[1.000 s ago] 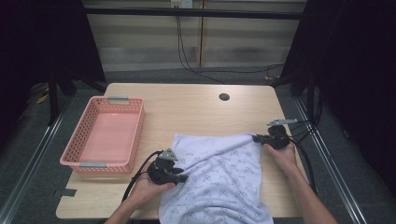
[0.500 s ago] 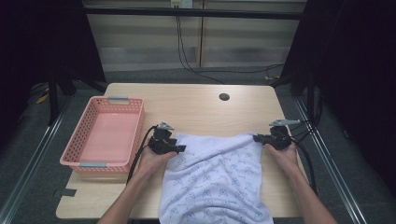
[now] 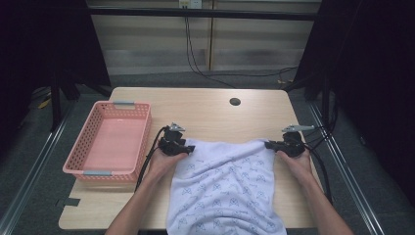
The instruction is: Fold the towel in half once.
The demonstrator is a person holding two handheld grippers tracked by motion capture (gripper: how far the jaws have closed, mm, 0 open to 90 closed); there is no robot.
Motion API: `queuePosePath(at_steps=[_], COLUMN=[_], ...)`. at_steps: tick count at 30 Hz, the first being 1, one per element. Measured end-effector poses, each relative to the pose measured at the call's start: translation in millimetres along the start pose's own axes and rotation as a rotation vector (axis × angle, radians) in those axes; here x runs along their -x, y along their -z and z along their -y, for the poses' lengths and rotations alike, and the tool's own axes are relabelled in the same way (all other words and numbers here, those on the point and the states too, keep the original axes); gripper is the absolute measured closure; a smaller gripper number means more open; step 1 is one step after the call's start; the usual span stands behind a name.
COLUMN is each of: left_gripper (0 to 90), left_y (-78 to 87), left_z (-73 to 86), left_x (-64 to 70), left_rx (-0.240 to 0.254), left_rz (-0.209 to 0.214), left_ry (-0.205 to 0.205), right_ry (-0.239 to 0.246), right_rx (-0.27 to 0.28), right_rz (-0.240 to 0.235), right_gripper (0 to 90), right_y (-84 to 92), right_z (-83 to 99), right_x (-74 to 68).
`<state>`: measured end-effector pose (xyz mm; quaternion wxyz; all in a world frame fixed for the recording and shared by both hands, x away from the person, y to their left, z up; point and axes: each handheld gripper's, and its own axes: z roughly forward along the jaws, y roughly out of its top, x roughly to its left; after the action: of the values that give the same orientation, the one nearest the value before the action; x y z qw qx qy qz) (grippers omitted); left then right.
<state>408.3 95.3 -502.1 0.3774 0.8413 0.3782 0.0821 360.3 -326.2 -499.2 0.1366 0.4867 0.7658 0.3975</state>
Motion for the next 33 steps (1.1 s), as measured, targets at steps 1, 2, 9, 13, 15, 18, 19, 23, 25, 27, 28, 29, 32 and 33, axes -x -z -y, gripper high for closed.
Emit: queuePosePath(at_steps=[1,2,9,13,15,18,19,23,25,27,28,29,32,33], left_gripper=[53.3,59.9,87.2,87.3,87.2,87.2,87.3,87.3,87.3,87.3,87.3,87.3,87.3,87.3], left_y=[-1.2,-1.2,4.0,29.1,43.7,66.2,70.1,85.3,89.6,93.7,94.8,96.3,100.3,101.3], left_z=[-1.9,-3.1,-6.2,-18.4,-26.5,-39.6,-42.4,-57.3,-64.9,-73.8,-76.4,-79.7,-88.4,-91.2], left_x=[0.5,1.0,-1.4,-5.1,-8.4,-15.8,-17.4,-22.9,-25.6,-29.2,-30.6,-32.0,-34.0,-34.7], left_rx=[-0.010,-0.024,0.011,0.097,0.142,0.205,0.213,0.262,0.283,0.312,0.322,0.325,0.340,0.337], left_rz=[0.008,0.011,0.089,0.097,0.086,0.077,0.074,0.077,0.073,0.068,0.067,0.068,0.065,0.062], left_ry=[-0.022,-0.044,0.012,0.020,0.014,0.025,0.024,0.022,0.026,0.038,0.040,0.042,0.024,0.018], right_ry=[-0.001,-0.002,-0.009,-0.016,-0.010,-0.012,-0.012,-0.013,-0.009,-0.010,-0.005,-0.004,-0.008,-0.006], right_rx=[0.002,0.004,0.024,0.065,0.090,0.141,0.165,0.211,0.234,0.249,0.255,0.260,0.273,0.273], right_rz=[-0.002,-0.008,-0.029,-0.045,-0.048,-0.057,-0.061,-0.065,-0.064,-0.059,-0.055,-0.056,-0.046,-0.042], right_gripper=[86.3,86.4,86.4,86.4,86.5,86.4,86.4,86.4,86.4,86.5,86.5,86.5,86.5,86.6], right_y=[-0.6,-1.0,4.5,15.4,21.1,31.6,36.7,46.6,49.9,52.9,53.8,54.6,57.6,57.9], right_z=[0.1,-0.1,-4.6,-16.6,-26.4,-42.6,-51.3,-72.3,-84.6,-98.0,-103.7,-107.6,-122.5,-125.6], right_x=[0.2,0.5,-0.4,1.3,0.8,-0.1,0.2,1.6,1.4,0.8,1.3,1.6,3.3,4.2])
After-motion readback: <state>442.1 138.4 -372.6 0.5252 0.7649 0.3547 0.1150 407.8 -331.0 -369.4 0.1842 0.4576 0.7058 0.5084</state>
